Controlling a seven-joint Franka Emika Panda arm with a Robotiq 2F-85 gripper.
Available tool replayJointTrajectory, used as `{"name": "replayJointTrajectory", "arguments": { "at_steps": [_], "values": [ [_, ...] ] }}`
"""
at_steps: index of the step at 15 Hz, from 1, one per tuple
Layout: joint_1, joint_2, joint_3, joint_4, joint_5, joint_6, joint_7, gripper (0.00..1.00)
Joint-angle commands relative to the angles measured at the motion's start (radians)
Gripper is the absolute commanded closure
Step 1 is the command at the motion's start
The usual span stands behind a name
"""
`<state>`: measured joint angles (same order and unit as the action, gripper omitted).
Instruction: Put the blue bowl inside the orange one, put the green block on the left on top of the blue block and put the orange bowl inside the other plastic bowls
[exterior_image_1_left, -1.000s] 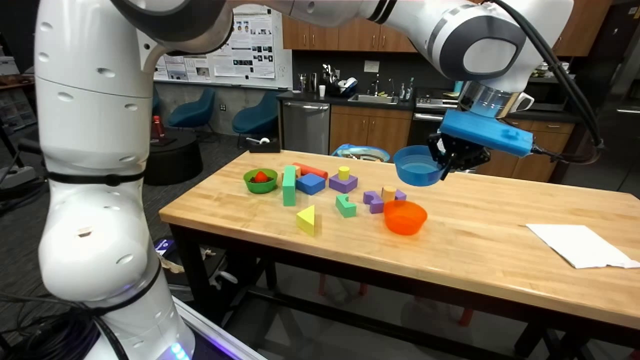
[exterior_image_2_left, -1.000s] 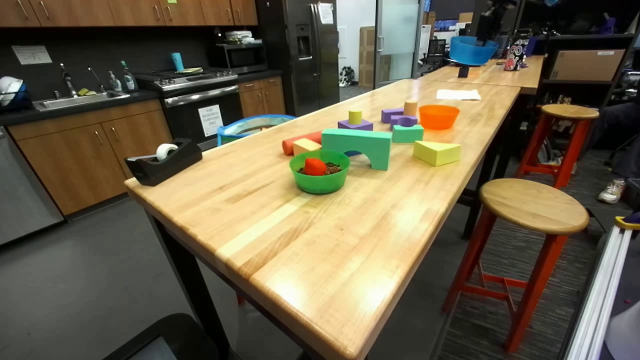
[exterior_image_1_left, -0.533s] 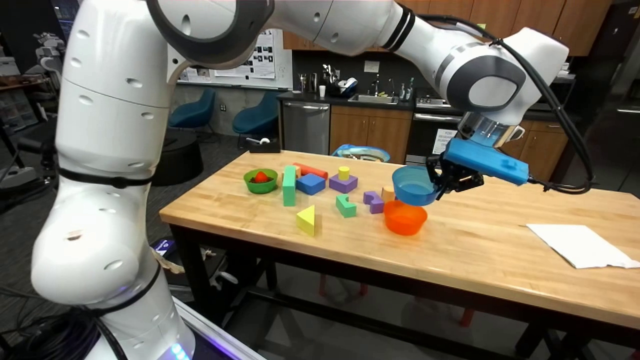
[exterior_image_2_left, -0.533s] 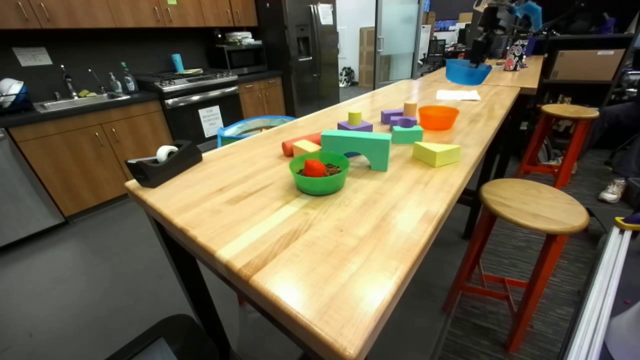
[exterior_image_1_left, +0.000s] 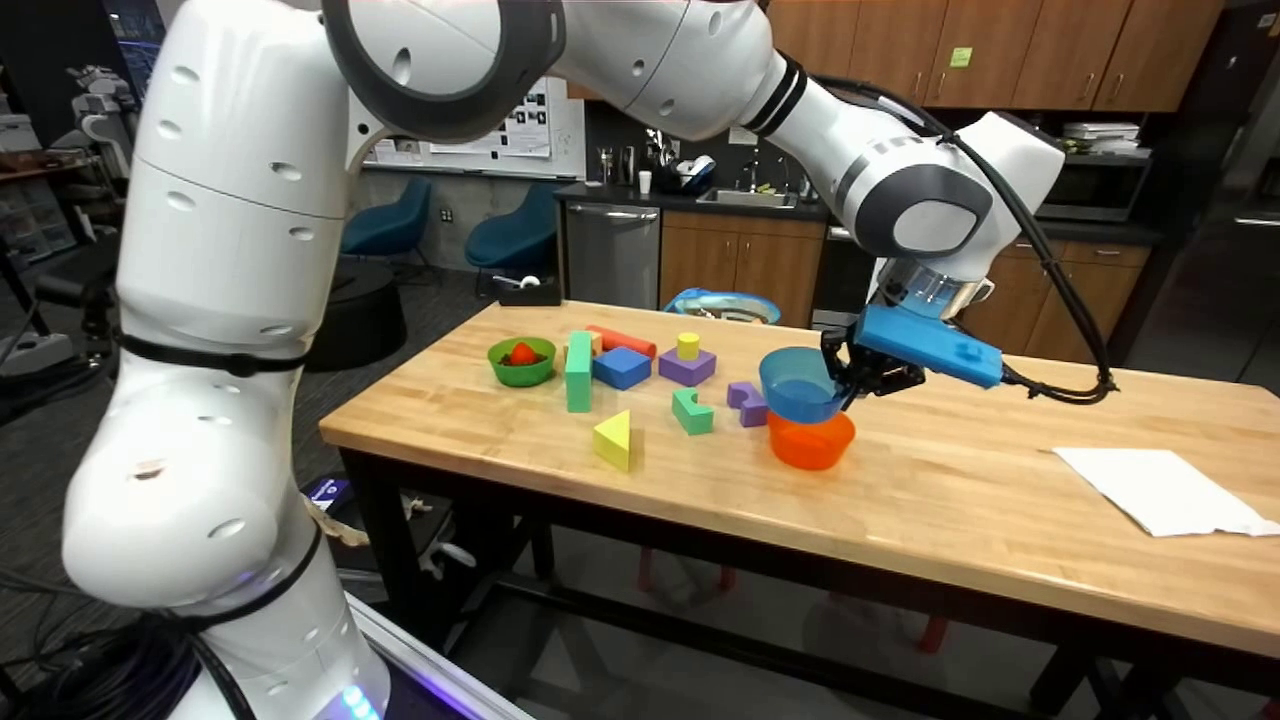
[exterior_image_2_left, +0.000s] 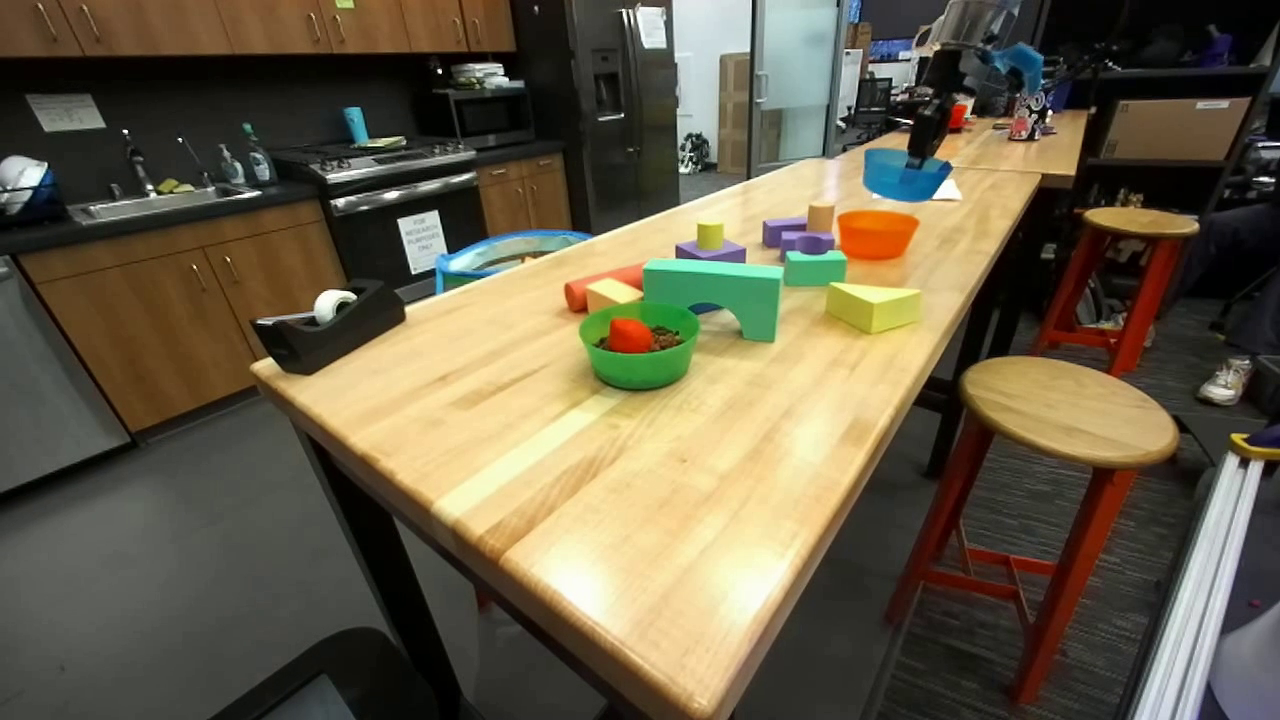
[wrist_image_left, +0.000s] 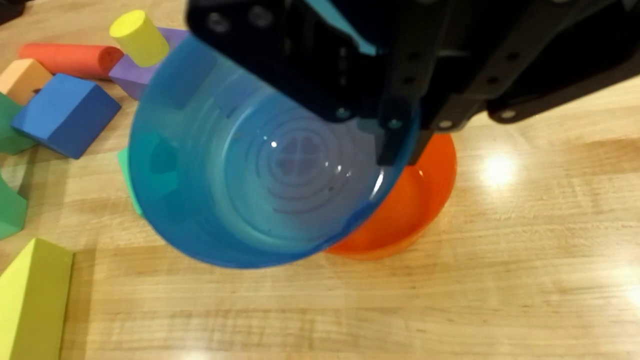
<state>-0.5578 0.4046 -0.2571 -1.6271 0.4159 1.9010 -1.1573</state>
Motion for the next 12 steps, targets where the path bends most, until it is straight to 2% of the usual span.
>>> {"name": "replayJointTrajectory", "arguments": {
  "at_steps": [1, 12],
  "values": [
    [-0.009, -0.02, 0.019, -0.022, 0.001, 0.038, -0.03, 0.99],
    [-0.004, -0.02, 0.03, -0.054, 0.003, 0.125, -0.047, 0.99]
  ]
}}
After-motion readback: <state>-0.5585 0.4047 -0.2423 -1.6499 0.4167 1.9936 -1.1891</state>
